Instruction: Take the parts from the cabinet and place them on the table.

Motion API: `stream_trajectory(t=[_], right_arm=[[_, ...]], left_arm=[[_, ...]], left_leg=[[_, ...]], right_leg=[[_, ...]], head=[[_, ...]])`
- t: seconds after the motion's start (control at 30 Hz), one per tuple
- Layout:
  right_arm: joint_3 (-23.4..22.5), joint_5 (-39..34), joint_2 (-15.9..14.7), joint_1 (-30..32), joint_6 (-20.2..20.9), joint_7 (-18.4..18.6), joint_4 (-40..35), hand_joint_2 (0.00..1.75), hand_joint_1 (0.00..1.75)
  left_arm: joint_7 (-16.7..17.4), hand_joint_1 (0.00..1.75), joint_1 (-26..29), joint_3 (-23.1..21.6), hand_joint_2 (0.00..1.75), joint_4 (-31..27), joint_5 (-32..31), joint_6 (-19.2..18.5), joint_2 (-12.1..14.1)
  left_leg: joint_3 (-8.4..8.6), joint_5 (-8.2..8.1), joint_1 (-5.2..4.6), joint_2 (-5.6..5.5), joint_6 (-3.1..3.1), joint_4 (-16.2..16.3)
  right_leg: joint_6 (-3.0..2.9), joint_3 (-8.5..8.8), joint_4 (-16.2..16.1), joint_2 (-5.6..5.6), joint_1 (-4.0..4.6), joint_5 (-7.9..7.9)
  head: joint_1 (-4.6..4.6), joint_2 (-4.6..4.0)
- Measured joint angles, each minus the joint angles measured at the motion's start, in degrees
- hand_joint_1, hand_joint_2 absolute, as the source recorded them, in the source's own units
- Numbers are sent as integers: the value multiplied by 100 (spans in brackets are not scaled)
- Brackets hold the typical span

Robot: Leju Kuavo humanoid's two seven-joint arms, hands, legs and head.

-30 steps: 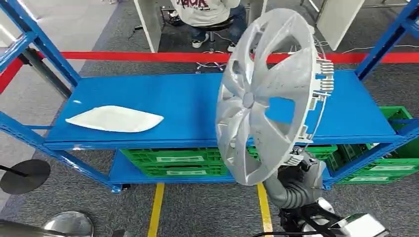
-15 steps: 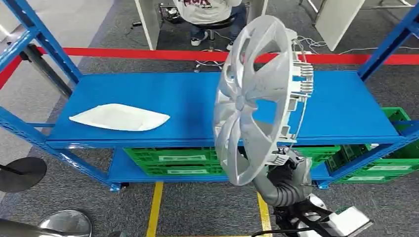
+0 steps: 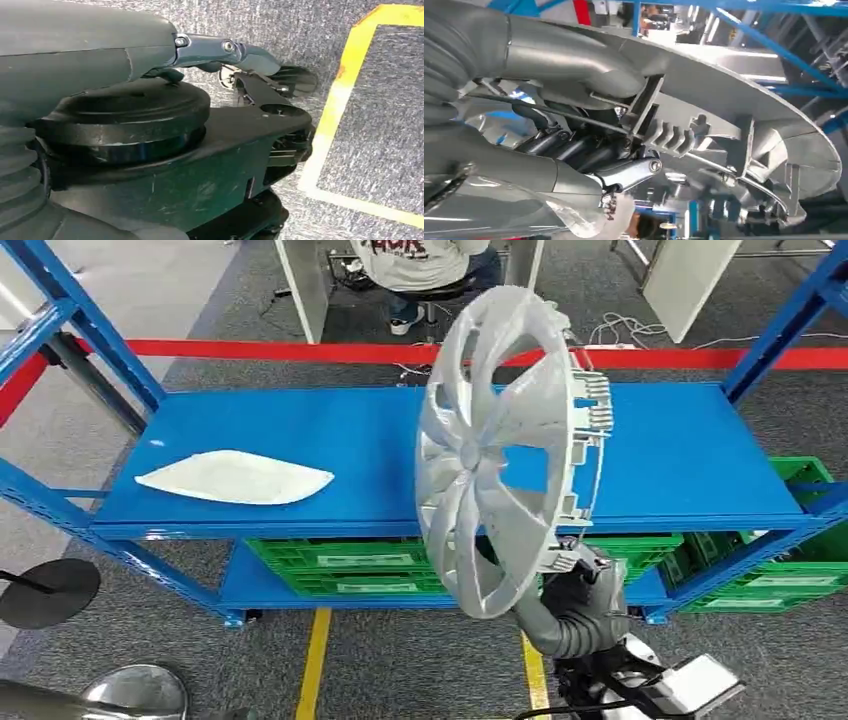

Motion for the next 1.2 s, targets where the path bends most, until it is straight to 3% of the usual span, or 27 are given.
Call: stream_trajectory(t=[0.03, 0.1, 0.13, 0.17, 0.2, 0.27, 0.3, 0.33, 0.4, 0.47, 0.5, 0.53, 0.6, 0.63, 0.67, 0.7, 0.73, 0.8, 0.83, 0.9, 0.97, 1.0, 1.03, 1.1, 1.13, 1.17, 1.2], right_arm=[[0, 0, 0, -1, 0, 0, 0, 175, 175], [0, 0, 0, 0, -2, -2, 4, 175, 175], [0, -2, 0, 2, -9, -2, 11, 175, 175], [0, -2, 0, 5, -13, -2, 18, 175, 175], [0, -2, 0, 5, -13, -2, 26, 175, 175], [0, 0, 0, 4, -15, 0, 26, 175, 175], [0, 4, 0, 1, -18, 0, 26, 175, 175], [0, 7, 0, -1, -26, 2, 26, 175, 175], [2, 13, 0, -6, -42, 15, 26, 175, 175], [7, 20, 0, -4, -52, 22, 26, 175, 175], [9, 22, -2, -1, -55, 24, 26, 175, 175], [9, 24, -7, -7, -61, 28, 28, 175, 175], [18, 39, -24, -33, -79, 37, 39, 175, 175], [22, 42, -26, -32, -90, 42, 46, 175, 175], [31, 44, -39, -31, -105, 44, 59, 175, 175], [35, 46, -50, -31, -120, 50, 70, 175, 175], [39, 46, -52, -30, -135, 52, 74, 175, 175], [46, 50, -55, -40, -160, 55, 72, 175, 175], [48, 53, -55, -60, -164, 55, 72, 175, 175], [55, 72, -57, -48, -177, 52, 72, 175, 175], [57, 81, -57, -44, -184, 57, 72, 175, 175], [57, 83, -57, -53, -184, 61, 72, 175, 175], [57, 85, -57, -48, -188, 61, 72, 175, 175], [57, 87, -57, -48, -201, 59, 72, 175, 175], [57, 87, -57, -47, -199, 59, 72, 175, 175], [57, 85, -57, -42, -201, 61, 77, 175, 175], [57, 85, -57, -40, -201, 61, 79, 175, 175]], left_arm=[[0, 0, -1, 0, 175, 0, 0, 0, 0], [4, 0, -1, 4, 175, 0, 0, 4, 7], [7, 0, 2, 4, 175, 0, 0, 4, 7], [7, 0, 7, 4, 175, 0, 0, 4, 9], [9, 0, 10, 7, 175, 0, 4, 4, 11], [18, 0, 7, 7, 175, 0, 7, 15, 13], [26, 0, 2, 7, 175, 0, 7, 22, 15], [48, 0, -6, 7, 175, 0, 4, 53, 17], [90, 0, -15, 7, 175, 0, -24, 98, 18], [101, 0, 3, 7, 175, 0, -64, 120, 15], [105, 0, -5, 7, 175, 2, -85, 122, 11], [105, 0, -20, 7, 175, 0, -87, 144, 7], [105, 0, -34, 7, 175, 2, -79, 188, 2], [103, 0, -34, 9, 175, 2, -81, 197, 2], [98, 0, -33, 7, 175, 2, -83, 208, 4], [96, 0, -32, 9, 175, 0, -85, 208, 4], [94, 0, -33, 9, 175, 2, -85, 208, 4], [92, 0, -37, 7, 175, 2, -92, 208, 2], [92, 0, -36, 7, 175, 0, -98, 208, 2], [79, 0, -38, 7, 175, 2, -129, 210, 2], [79, 0, -32, 7, 175, 0, -160, 221, 4], [79, 0, -33, 5, 175, 2, -201, 240, 15], [79, 0, -30, -4, 175, 2, -221, 247, 15], [79, 0, -31, -11, 175, 0, -251, 249, 24], [79, 0, -32, -13, 175, 2, -262, 249, 26], [79, 0, -31, -13, 175, 0, -262, 249, 31], [79, 0, -31, -15, 175, 0, -262, 249, 33]], left_leg=[[-124, -227, 14, 4, -38, 322], [-527, -689, 34, 7, -78, 1308], [-644, -778, 34, 7, -83, 1623], [-644, -730, 36, 7, -82, 1655], [-508, -536, 37, 7, -68, 1419], [-14, -60, 34, 6, -13, 442], [209, 73, 27, 1, 29, -38], [243, 37, 2, -3, 35, -123], [200, 46, -3, -10, 55, -139], [182, 100, -8, -10, 129, -164], [172, 169, 46, 22, 167, -244], [137, 210, 38, 21, 205, -253], [38, 280, 30, 27, 243, -246], [-17, 316, 19, 37, 246, -244], [-77, 358, 9, 39, 248, -237], [-133, 401, 0, 38, 246, -235], [-186, 444, -7, 36, 239, -235], [-267, 527, -12, 20, 208, -224], [-306, 556, -41, 20, 172, -214], [-325, 655, -36, 26, 110, -213], [-334, 732, -33, 19, 40, -235], [-363, 632, -9, 12, 8, -187], [-422, 339, -5, 20, -45, -40], [-587, -391, 39, 20, -125, 751], [-657, -616, 51, 21, -150, 1186], [-657, -655, 58, 20, -165, 1462], [-558, -555, 63, 20, -169, 1474]], right_leg=[[-28, -5, 0, -7, -1, 4], [-43, -22, 1, -19, 2, 12], [-44, -24, 2, -21, 2, 13], [-45, -23, 2, -21, 2, 15], [-44, -22, 3, -15, 3, 20], [-32, -16, 7, -3, 3, 40], [-12, -19, 7, 1, 2, 53], [19, -46, 24, 3, 39, 66], [89, -97, 20, -5, 28, 115], [170, -93, -17, -9, 26, 169], [191, -164, 48, 6, 11, 63], [216, -241, 200, -3, 26, -161], [228, -506, 1012, -2, 21, -719], [234, -613, 1382, -3, 22, -898], [237, -631, 1568, -3, 23, -942], [228, -506, 1473, -4, 23, -848], [211, -261, 1143, -4, 24, -676], [159, 406, 167, -6, 36, -374], [140, 625, -180, -10, 61, -467], [126, 563, -202, 8, 77, -398], [37, 496, -212, 4, 73, -329], [-28, 463, -226, -36, 42, -258], [-64, 410, -227, -36, 42, -212], [-106, 324, -223, -53, 41, -98], [-106, 243, -212, -53, 43, -32], [-102, 161, -197, -53, 44, 25], [-96, 76, -182, -54, 43, 68]], head=[[-20, 0], [-7, 0], [-11, 0], [-9, 0], [-14, 0], [-11, 0], [-11, 0], [-7, 0], [2, 0], [-3, 0], [-5, 0], [11, 0], [59, 0], [54, 0], [59, 0], [56, 0], [56, 0], [59, 0], [56, 0], [78, 0], [76, 0], [87, 0], [54, 0], [35, 0], [34, 0], [32, 0], [32, 0]])
